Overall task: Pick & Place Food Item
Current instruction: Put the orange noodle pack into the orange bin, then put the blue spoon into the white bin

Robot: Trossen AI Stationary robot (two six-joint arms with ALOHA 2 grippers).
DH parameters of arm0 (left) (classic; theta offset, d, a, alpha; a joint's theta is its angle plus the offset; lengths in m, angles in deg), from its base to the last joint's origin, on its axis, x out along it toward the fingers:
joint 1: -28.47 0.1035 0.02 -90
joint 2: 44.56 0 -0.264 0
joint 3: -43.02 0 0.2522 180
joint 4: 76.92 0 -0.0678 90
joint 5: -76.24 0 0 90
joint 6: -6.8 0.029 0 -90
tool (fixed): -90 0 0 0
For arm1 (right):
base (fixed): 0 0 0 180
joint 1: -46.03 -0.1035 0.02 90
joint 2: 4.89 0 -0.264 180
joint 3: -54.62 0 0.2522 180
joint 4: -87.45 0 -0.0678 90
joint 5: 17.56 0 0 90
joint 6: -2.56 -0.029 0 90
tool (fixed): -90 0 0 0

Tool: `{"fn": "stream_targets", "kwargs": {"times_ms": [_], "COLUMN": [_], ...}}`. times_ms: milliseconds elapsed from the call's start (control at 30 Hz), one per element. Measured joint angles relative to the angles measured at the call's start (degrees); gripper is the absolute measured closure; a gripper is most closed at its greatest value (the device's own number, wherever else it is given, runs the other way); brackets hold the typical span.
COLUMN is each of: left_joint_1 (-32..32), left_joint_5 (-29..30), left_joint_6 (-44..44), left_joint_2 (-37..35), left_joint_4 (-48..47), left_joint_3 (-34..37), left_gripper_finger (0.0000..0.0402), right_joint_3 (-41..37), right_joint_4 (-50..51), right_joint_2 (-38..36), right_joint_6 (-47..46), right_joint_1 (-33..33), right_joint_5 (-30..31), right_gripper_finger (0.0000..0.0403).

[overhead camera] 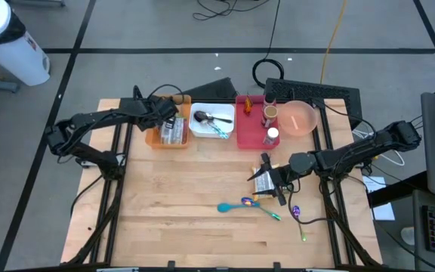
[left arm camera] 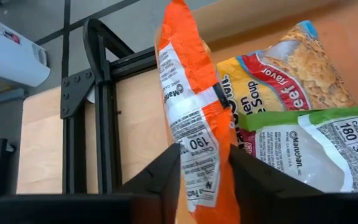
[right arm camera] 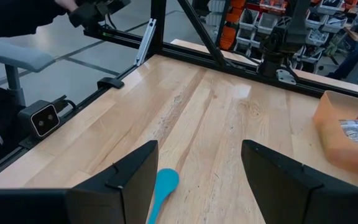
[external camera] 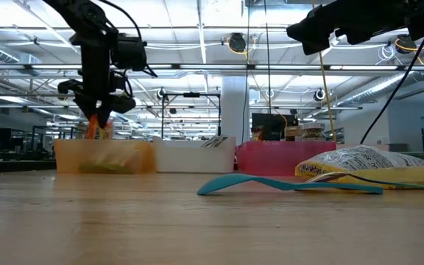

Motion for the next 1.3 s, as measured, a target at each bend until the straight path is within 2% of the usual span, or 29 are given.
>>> {"fn": "stream_targets", "kwargs": {"times_ms": [167, 333, 567, 767, 967, 1033, 1300], "left_joint_1": [0.4, -0.1, -1.7, -4.1, -9.3, -11.8, -24.7], "left_joint_5": [-0.3, -1.7, -12.9, -25.6, -37.2, -39.5, -39.4], "left_joint_6": [1.2, 2.9, 9.2, 16.1, 21.3, 23.7, 36.0], "left_joint_2": [-0.1, -2.0, -7.3, -11.1, -11.5, -11.2, -6.8], "left_joint_4": [1.8, 3.5, 10.0, 22.1, 34.9, 39.2, 51.1], "left_joint_3": [0.0, -1.8, -3.3, -3.4, -3.4, -3.4, -3.3], "left_gripper_finger": [0.0236, 0.0215, 0.0213, 0.0213, 0.0215, 0.0215, 0.0215], "right_joint_3": [0.0, 0.0, 0.0, 0.0, 0.0, 0.0, -4.2], "right_joint_4": [0.0, 0.0, 0.0, 0.1, 0.4, 0.4, -5.6], "right_joint_2": [0.0, 0.0, 0.0, 0.0, 0.0, 0.0, 0.0], "right_joint_6": [0.0, 0.0, 0.1, 0.2, 0.2, 0.3, 0.7], "right_joint_1": [0.0, 0.0, 0.0, 0.0, 0.0, 0.0, 0.1], "right_joint_5": [0.0, 0.0, 0.0, 0.0, 0.0, 0.0, 0.0], "right_gripper_finger": [0.0179, 0.0179, 0.0179, 0.0179, 0.0179, 0.0179, 0.0179]}}
